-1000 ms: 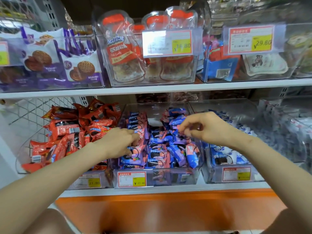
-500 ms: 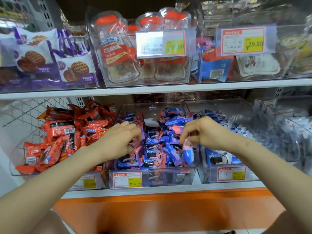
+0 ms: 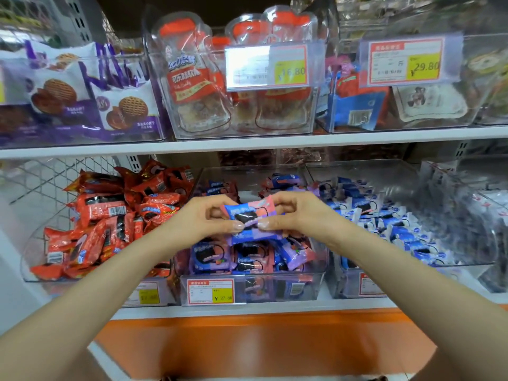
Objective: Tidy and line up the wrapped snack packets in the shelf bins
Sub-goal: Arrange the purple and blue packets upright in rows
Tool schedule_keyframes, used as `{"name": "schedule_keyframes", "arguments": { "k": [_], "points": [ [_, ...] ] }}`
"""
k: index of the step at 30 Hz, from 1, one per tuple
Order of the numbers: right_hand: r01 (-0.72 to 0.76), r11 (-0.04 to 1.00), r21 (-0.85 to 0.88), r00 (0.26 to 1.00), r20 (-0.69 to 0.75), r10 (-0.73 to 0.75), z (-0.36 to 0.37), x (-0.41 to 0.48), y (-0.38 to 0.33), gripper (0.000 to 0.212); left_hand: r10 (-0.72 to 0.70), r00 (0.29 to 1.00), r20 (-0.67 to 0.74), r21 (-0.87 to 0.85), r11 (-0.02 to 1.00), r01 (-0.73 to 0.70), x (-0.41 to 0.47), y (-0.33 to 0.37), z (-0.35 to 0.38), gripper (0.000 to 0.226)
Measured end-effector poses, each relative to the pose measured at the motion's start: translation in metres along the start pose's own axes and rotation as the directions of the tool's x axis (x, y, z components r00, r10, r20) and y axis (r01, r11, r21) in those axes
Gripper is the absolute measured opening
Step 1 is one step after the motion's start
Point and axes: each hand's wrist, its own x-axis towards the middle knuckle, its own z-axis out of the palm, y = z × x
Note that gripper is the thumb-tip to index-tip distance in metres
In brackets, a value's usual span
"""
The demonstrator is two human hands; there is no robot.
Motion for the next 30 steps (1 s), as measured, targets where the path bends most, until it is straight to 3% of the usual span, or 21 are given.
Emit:
{"name": "schedule_keyframes", "arguments": {
  "k": [6,13,17,24,30],
  "points": [
    [-0.019,1.0,-0.008,0.996,-0.084,0.018,0.022,0.01,0.008,0.019,-0.124,0.983,-0.134,-0.107,0.988,0.11,-0.008,-0.008,-0.012,0.014],
    [-0.06,0.997,-0.057,0.992,-0.113,0.053,0.049,0.026,0.027,0.03,0.0,0.949,-0.316,0.343,0.932,0.114,-0.018,-0.022,-0.033,0.022],
    [-0.106,0.983,-0.149,0.992,-0.078,0.095,0.068,0.033,0.041,0.035,0.061,0.912,-0.406,0.353,0.931,0.095,-0.024,-0.029,-0.053,0.011],
    [-0.121,0.922,-0.368,0.99,-0.11,0.086,0.098,0.042,0.057,0.04,0.093,0.895,-0.436,0.375,0.923,0.087,-0.025,-0.035,-0.057,0.008],
    [-0.136,0.859,-0.493,0.988,-0.13,0.082,0.102,0.042,0.051,0.041,0.145,0.918,-0.369,0.464,0.885,0.047,-0.021,-0.032,-0.046,0.005]
  ]
}}
